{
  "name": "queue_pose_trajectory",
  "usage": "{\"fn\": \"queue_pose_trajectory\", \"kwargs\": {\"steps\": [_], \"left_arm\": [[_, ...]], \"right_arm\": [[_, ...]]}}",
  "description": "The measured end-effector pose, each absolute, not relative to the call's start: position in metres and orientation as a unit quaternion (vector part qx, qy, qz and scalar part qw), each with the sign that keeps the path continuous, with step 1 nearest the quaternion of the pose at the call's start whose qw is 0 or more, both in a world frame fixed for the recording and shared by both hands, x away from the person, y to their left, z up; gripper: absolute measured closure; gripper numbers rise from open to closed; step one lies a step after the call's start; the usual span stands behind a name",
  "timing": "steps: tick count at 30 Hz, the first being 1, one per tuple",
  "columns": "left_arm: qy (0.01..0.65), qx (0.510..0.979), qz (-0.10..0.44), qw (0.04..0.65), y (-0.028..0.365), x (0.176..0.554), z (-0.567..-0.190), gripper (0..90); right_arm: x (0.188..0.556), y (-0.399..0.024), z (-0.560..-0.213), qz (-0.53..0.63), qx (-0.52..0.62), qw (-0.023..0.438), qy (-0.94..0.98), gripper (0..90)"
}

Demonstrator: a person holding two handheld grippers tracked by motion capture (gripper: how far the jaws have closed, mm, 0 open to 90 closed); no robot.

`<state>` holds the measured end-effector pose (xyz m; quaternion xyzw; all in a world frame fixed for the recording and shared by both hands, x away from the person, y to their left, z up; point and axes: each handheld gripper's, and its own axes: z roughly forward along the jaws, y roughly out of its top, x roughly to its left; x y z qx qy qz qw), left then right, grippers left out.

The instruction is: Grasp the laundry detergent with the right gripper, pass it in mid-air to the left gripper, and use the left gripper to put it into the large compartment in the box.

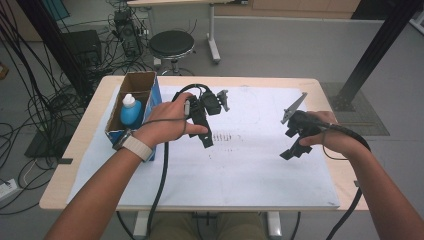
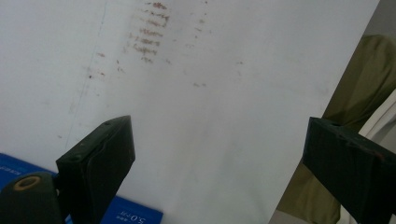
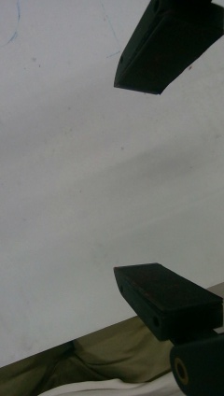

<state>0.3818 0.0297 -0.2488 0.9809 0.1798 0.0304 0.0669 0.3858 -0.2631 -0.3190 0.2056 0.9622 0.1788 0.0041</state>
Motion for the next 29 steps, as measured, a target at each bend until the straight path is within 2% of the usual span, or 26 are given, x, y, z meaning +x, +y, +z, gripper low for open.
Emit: {"fn": "queue_pose_trajectory", "kwargs": {"steps": [29], "left_arm": [[0.190, 0.978, 0.031, 0.079, 0.0369, 0.3819, -0.2510, 9.8]], "right_arm": [[0.3824, -0.2618, -0.3220, 0.177, 0.207, 0.002, 0.962, 8.8]]}}
